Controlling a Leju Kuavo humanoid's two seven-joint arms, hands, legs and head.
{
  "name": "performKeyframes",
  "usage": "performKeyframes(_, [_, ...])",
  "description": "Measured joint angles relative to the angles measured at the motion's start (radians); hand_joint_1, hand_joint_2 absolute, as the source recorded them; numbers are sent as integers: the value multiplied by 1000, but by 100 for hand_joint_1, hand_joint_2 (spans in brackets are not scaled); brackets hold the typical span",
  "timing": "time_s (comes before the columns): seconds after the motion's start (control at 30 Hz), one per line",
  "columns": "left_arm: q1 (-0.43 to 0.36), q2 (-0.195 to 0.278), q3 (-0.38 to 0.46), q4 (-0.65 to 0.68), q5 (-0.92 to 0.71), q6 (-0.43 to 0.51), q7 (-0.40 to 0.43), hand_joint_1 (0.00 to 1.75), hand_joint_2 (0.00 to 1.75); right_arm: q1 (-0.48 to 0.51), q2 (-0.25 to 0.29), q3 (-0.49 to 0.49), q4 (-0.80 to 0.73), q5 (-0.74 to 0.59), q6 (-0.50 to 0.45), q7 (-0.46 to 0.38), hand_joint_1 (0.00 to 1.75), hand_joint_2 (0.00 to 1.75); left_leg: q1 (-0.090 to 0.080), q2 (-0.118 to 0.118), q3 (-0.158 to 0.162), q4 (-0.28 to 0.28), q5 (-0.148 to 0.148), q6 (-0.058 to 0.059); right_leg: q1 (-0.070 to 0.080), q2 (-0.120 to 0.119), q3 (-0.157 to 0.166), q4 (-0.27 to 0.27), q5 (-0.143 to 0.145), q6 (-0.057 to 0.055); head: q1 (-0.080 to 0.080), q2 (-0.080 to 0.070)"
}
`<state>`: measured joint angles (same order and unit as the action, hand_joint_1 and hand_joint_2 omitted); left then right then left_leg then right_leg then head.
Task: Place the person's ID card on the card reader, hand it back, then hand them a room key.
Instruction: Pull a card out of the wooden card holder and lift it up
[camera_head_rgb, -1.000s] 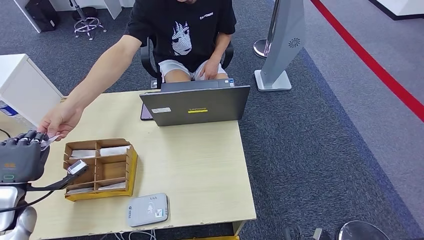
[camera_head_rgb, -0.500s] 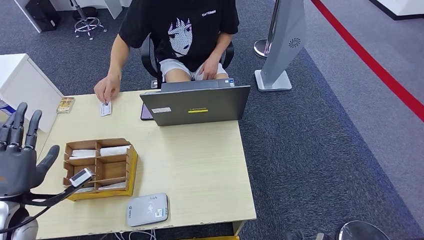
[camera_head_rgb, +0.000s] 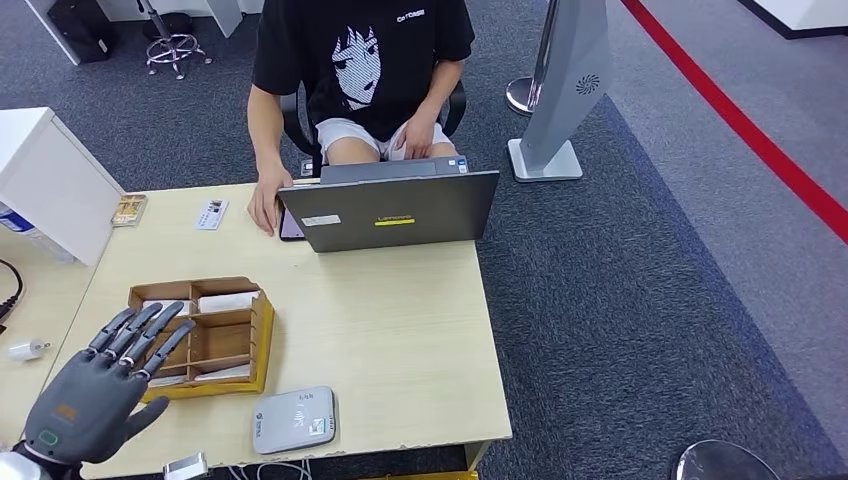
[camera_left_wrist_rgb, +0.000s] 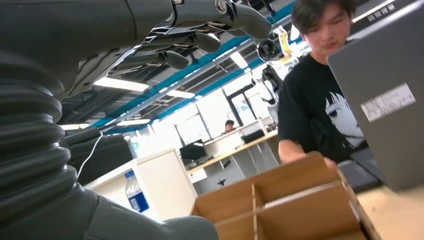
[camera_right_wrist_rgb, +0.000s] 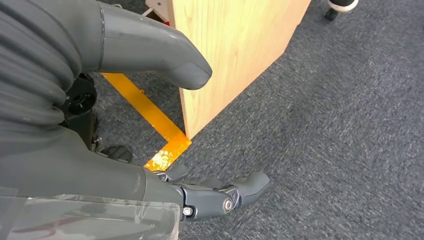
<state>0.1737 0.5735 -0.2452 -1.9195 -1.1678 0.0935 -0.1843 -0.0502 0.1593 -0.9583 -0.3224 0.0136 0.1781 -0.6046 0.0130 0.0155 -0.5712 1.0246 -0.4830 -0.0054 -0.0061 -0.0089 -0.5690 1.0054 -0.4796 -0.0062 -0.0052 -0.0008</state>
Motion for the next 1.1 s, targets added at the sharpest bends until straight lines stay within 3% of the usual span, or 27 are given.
performKeyframes(0.2, [186,80,2,-69,-10,62,115,0,175,4,0,-38,0,25,-10,-3,0,175,0,1,0,0,-1,0,0,0,0,0,0,0,0,0])
performKeyframes(0.4, [256,84,2,-91,-59,76,184,0,175,3,0,-60,0,52,-16,-1,0,175,0,-1,0,0,-1,1,0,-2,0,0,0,0,0,0])
performKeyframes(0.6, [220,-5,15,-18,-165,154,254,0,175,-2,1,-65,3,85,-15,16,0,175,0,-1,0,0,-1,2,0,-2,1,0,0,0,0,0])
performKeyframes(0.9, [161,-187,220,196,-134,239,96,0,175,-12,0,-78,4,132,-19,21,0,175,0,0,1,0,-1,2,0,-1,1,0,0,0,0,0])
performKeyframes(1.1, [144,-247,298,269,-134,243,71,0,175,-17,0,-79,4,140,-19,21,0,175,0,-1,0,0,-1,2,0,-1,1,0,0,0,0,0])
